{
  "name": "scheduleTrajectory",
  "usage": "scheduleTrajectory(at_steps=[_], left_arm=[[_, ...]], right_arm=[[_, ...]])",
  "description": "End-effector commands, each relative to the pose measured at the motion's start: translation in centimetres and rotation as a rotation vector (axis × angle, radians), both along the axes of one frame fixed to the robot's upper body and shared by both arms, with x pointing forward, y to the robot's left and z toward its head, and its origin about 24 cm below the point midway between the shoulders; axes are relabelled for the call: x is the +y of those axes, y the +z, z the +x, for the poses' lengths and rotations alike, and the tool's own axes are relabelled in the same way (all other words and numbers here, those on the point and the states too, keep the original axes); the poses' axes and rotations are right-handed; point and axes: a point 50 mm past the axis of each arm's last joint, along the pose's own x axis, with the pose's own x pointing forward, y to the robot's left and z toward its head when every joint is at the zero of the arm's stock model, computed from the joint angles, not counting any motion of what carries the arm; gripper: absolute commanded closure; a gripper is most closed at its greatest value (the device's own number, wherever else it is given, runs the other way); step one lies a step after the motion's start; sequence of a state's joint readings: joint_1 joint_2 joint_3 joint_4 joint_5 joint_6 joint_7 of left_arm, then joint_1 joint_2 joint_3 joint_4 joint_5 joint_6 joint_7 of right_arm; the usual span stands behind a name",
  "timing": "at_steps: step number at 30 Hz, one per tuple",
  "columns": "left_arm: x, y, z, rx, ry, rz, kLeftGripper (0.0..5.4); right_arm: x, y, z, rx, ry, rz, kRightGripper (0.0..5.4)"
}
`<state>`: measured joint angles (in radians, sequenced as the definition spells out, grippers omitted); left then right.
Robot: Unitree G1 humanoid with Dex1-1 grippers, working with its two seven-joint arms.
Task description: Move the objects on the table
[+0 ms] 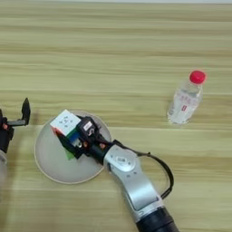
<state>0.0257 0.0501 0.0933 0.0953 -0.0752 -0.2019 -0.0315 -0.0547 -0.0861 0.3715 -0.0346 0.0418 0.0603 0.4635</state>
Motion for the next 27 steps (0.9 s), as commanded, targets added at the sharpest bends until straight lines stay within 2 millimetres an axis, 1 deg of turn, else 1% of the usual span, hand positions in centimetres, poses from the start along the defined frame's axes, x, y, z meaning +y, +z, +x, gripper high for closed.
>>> scheduleTrajectory(at_steps=[1,11,17,27], left_arm=[[-0.2,-0.1,-0.1,0.012,0.0,0.005,0.0],[-0.1,-0.1,0.0,0.013,0.0,0.006,0.0],[-0.1,-0.1,0.0,0.013,0.001,0.007,0.0],[0.0,-0.1,0.1,0.012,0.003,0.007,0.0]], right_arm=[[-1.2,0.7,-0.2,-0.011,-0.049,0.0,2.08],[-4.6,1.1,-0.4,-0.006,-0.182,0.0,2.08],[-6.5,1.0,-0.8,-0.014,-0.263,-0.012,2.08],[-9.2,0.7,-0.7,-0.036,-0.405,-0.043,2.08]])
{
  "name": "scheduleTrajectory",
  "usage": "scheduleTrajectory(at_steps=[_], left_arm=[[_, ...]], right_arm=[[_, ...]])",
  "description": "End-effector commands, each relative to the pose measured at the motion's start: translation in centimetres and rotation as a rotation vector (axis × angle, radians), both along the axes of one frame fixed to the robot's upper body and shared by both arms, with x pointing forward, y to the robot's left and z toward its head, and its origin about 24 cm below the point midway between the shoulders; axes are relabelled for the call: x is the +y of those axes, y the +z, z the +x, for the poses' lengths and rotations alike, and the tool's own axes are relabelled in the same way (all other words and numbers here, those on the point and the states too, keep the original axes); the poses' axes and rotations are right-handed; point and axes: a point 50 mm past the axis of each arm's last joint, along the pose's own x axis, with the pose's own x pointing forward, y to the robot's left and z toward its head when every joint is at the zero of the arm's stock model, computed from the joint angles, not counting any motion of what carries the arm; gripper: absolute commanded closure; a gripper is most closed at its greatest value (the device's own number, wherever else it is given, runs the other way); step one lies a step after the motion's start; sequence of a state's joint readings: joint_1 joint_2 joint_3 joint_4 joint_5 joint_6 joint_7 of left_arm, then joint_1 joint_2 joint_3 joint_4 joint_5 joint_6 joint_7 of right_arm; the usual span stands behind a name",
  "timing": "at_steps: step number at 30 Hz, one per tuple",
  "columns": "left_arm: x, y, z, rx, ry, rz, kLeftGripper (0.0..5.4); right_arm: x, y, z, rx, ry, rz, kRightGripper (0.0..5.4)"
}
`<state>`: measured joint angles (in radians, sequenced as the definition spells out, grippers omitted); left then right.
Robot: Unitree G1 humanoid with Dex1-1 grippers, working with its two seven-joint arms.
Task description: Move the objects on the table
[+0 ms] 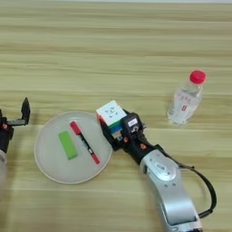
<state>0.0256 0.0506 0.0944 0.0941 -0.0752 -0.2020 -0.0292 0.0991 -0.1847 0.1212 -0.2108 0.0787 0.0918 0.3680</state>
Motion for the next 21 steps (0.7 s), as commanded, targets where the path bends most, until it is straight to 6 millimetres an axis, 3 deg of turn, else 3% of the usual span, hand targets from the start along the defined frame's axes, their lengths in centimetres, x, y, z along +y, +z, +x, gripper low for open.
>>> scheduleTrajectory(at_steps=[1,21], left_arm=[[0.0,-0.1,0.1,0.013,0.0,0.006,0.0],[0.1,-0.1,0.1,0.012,0.002,0.007,0.0]], right_arm=[[-1.1,-0.2,0.0,-0.009,-0.056,-0.013,2.08],[-3.1,-2.3,-0.6,0.085,-0.144,-0.057,2.08]])
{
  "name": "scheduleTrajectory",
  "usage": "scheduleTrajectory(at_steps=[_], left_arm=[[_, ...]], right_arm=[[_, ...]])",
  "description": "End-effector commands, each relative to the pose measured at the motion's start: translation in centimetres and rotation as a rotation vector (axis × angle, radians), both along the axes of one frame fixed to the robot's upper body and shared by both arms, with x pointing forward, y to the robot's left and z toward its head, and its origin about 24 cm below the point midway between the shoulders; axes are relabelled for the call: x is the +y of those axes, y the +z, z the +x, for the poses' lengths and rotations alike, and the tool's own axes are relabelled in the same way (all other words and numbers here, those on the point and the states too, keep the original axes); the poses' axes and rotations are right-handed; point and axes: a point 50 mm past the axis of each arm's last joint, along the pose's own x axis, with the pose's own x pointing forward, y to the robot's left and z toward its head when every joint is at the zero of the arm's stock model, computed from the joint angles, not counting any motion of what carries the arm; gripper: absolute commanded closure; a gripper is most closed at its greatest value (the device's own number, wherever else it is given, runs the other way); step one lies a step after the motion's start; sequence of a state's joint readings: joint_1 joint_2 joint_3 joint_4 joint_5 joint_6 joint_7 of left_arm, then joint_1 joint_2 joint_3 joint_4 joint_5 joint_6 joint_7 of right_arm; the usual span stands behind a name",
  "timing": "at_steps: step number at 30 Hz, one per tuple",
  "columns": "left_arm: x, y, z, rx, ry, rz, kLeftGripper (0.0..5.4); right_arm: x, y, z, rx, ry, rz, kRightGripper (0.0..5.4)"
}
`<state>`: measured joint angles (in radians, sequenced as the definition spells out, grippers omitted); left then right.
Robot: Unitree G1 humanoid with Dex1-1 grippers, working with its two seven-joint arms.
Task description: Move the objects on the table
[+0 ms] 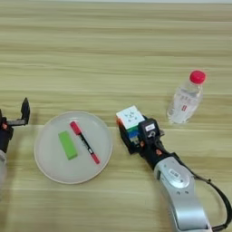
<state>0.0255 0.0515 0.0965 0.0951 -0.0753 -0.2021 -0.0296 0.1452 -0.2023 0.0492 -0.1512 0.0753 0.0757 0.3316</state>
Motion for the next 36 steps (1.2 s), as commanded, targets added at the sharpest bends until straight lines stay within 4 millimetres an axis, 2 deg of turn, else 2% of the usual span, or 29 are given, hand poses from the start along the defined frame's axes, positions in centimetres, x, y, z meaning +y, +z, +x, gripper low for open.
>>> scheduleTrajectory(at_steps=[1,16,18,36], left_arm=[[0.1,-0.1,0.1,0.011,0.001,0.007,0.0],[0.0,-0.1,0.2,0.012,0.001,0.005,0.0],[0.0,-0.1,0.2,0.012,0.001,0.006,0.0],[0.0,-0.2,0.2,0.014,0.0,0.003,0.0]], right_arm=[[-0.5,-0.5,0.0,0.022,-0.021,-0.024,2.08],[-0.8,-2.0,0.3,0.075,-0.05,-0.021,2.08],[-0.8,-2.0,0.3,0.074,-0.05,-0.021,1.71],[-0.7,-1.2,0.6,0.018,-0.058,-0.008,0.02]])
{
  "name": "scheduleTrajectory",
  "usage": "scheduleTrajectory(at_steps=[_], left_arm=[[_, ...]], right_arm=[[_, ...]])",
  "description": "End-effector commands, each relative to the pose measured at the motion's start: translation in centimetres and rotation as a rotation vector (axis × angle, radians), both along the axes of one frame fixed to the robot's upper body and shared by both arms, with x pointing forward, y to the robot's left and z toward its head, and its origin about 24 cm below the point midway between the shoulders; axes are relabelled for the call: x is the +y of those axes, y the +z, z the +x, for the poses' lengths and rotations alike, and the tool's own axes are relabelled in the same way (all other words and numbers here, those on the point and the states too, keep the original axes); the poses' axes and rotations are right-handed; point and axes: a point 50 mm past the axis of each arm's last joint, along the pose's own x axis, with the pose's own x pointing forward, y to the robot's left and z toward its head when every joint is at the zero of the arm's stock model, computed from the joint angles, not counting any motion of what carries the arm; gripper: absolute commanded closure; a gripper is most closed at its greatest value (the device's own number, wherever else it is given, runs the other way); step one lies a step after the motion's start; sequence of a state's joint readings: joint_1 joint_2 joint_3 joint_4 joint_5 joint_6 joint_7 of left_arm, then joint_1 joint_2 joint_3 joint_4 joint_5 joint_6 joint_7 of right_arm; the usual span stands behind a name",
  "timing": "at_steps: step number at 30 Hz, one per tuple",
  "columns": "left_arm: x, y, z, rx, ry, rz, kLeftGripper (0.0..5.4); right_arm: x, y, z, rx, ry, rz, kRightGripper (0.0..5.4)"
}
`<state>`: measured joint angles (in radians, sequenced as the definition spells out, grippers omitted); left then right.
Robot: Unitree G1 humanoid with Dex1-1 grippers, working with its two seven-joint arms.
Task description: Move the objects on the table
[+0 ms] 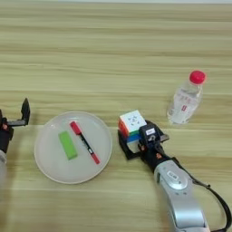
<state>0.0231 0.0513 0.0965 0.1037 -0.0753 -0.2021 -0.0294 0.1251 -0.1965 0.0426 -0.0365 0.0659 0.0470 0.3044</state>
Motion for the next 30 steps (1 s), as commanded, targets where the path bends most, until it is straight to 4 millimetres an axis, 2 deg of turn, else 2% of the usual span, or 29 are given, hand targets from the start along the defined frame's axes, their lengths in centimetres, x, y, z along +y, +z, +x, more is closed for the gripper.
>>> scheduleTrajectory(at_steps=[1,17,30], left_arm=[[0.0,0.0,0.2,0.008,0.0,0.005,0.0],[0.0,0.0,0.2,0.007,0.0,0.007,0.0],[0.1,0.0,0.1,0.007,0.0,0.009,0.0]], right_arm=[[-0.2,0.8,0.4,-0.048,-0.012,0.001,0.02],[0.0,2.0,0.8,-0.108,0.003,-0.011,0.02],[0.2,5.0,1.6,-0.233,0.015,-0.038,0.02]])
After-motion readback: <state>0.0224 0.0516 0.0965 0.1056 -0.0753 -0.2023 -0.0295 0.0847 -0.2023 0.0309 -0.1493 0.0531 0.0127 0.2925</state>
